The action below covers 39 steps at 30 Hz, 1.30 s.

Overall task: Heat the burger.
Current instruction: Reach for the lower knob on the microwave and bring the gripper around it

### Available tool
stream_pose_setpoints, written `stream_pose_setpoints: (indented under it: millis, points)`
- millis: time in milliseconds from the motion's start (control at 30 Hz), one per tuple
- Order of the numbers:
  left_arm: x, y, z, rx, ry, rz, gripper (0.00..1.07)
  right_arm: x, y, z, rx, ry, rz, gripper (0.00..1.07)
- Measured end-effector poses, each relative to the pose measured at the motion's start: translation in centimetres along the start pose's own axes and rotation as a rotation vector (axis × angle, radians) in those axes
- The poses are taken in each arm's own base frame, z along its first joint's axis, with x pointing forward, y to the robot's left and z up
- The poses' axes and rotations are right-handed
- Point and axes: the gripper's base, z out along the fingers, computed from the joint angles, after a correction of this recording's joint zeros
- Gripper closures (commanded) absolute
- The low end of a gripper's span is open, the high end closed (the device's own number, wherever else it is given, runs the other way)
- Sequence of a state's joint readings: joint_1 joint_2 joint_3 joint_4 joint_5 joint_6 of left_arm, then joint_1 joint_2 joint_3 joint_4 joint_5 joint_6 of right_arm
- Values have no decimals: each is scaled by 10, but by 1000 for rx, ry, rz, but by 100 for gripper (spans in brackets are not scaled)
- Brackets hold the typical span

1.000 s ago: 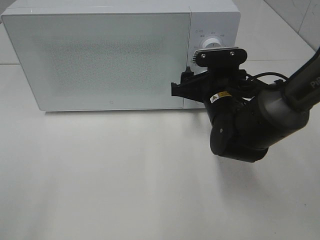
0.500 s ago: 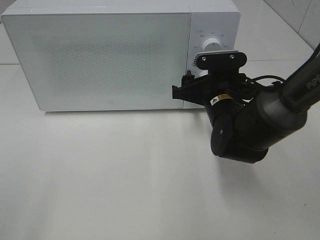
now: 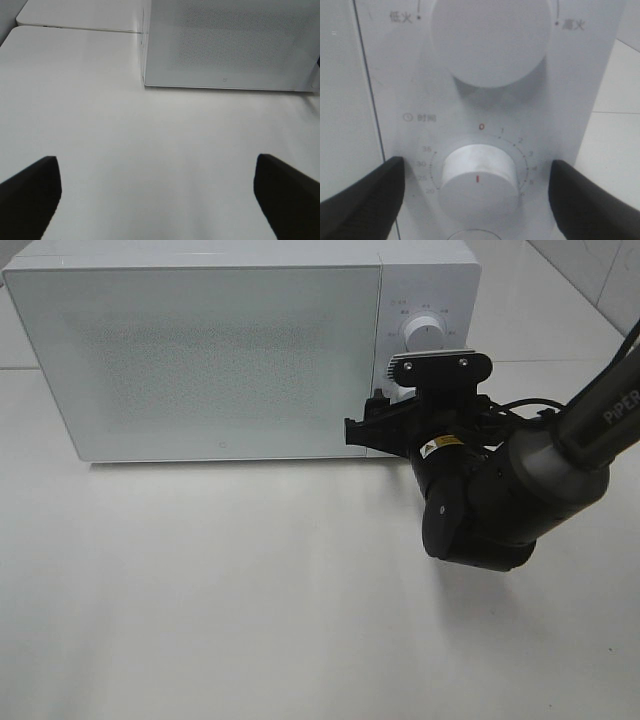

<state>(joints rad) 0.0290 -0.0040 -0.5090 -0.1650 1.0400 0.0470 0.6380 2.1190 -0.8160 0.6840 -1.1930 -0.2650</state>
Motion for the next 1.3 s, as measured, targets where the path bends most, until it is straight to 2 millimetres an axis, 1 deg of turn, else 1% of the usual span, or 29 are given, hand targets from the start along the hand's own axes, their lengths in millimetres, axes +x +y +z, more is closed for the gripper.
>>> stream_pose_setpoints:
  millis: [33,67,100,133,167,200,233,267,300,333,367,400,467,800,967,1067,1100,1133,1167,1200,1233,1267,1300]
  points:
    - [0,0,0,0,0,0,6,0,0,0,0,0,0,40]
    - [0,0,0,0,0,0,6,0,0,0,0,0,0,47]
    - [0,0,0,0,0,0,6,0,0,0,0,0,0,47]
    - [0,0,0,0,0,0,6,0,0,0,0,1,0,52]
    - [0,0,0,0,0,0,6,0,0,0,0,2,-1,64]
    - [0,0,0,0,0,0,6,0,0,0,0,2,-1,64]
    - [0,0,0,0,0,0,6,0,0,0,0,2,-1,80]
    - [0,0,0,0,0,0,6,0,0,0,0,2,-1,80]
    - [0,0,0,0,0,0,6,1,0,0,-2,3,-1,87]
    - [0,0,0,0,0,0,6,1,0,0,-3,5,0,101]
    - [0,0,0,0,0,0,6,1,0,0,-3,5,0,101]
    - [0,0,0,0,0,0,6,1,0,0,-3,5,0,106]
    - [0,0,0,0,0,0,6,1,0,0,-3,5,0,107]
    - [0,0,0,0,0,0,6,1,1,0,-9,3,-3,107]
    - [0,0,0,0,0,0,6,1,1,0,-13,2,28,107]
    - [0,0,0,0,0,0,6,1,0,0,-15,1,78,107]
    - [0,0,0,0,0,0,6,1,1,0,-22,0,144,107]
    - [0,0,0,0,0,0,6,1,1,0,-22,0,144,107]
    - [0,0,0,0,0,0,6,1,1,0,-32,1,225,107]
    - [0,0,0,0,0,0,6,1,1,0,-37,1,261,107]
    - [0,0,0,0,0,0,6,1,1,0,-37,1,261,107]
    - [0,0,0,0,0,0,6,2,0,-1,-45,4,349,107]
    - [0,0,0,0,0,0,6,2,0,-1,-45,4,349,107]
